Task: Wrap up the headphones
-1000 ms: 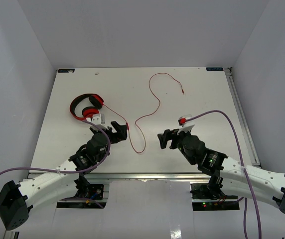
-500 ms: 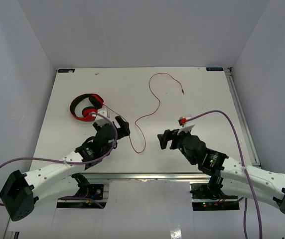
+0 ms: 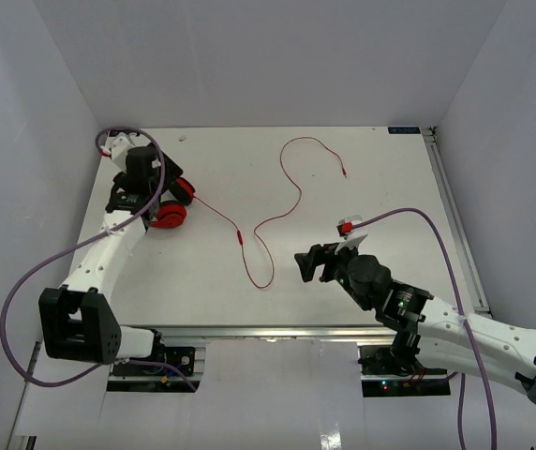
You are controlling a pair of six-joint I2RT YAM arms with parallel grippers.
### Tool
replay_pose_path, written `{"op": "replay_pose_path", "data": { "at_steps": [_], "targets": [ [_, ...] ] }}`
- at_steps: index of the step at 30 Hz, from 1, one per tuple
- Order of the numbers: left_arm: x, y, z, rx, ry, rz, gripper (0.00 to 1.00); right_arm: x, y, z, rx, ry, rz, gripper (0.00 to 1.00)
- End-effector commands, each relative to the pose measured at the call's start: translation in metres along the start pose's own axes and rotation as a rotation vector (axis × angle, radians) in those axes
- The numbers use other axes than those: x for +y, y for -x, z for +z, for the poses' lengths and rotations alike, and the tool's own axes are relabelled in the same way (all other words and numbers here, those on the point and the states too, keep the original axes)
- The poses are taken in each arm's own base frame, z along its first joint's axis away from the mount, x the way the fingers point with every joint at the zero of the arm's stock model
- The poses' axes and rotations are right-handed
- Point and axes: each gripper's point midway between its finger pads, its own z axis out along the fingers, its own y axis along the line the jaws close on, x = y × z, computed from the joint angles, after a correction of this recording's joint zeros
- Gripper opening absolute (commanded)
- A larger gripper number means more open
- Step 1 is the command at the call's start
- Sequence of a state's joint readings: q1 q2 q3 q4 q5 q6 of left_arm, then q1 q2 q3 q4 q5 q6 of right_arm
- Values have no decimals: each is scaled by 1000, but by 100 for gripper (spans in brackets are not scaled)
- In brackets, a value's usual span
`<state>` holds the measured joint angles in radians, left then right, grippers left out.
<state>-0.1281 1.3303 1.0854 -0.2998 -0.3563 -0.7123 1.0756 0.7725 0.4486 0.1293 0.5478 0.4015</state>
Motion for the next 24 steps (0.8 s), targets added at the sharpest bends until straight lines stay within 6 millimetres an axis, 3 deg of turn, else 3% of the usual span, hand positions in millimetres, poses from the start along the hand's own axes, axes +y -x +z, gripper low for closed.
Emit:
{"op": "replay_pose_path", "data": {
  "at_steps": [1, 4, 8, 12, 19, 24],
  "targets": [
    [49, 25, 29, 58, 75, 88, 89, 14, 32, -6, -79, 51, 55, 90],
    [86, 33, 54, 80, 119, 118, 89, 13, 35, -9, -98, 55, 63, 90],
    [114, 41, 77, 99, 130, 144, 88, 10, 38, -10, -109, 44, 59, 90],
    [113, 38, 94, 105, 76, 237, 86, 12, 37, -9, -102, 49, 56, 90],
    [122, -9, 122, 241, -15, 323, 75, 12, 37, -9, -98, 47, 50, 90],
    [130, -25, 131, 285, -15, 354, 70, 12, 36, -8, -95, 47, 49, 90]
  ]
}}
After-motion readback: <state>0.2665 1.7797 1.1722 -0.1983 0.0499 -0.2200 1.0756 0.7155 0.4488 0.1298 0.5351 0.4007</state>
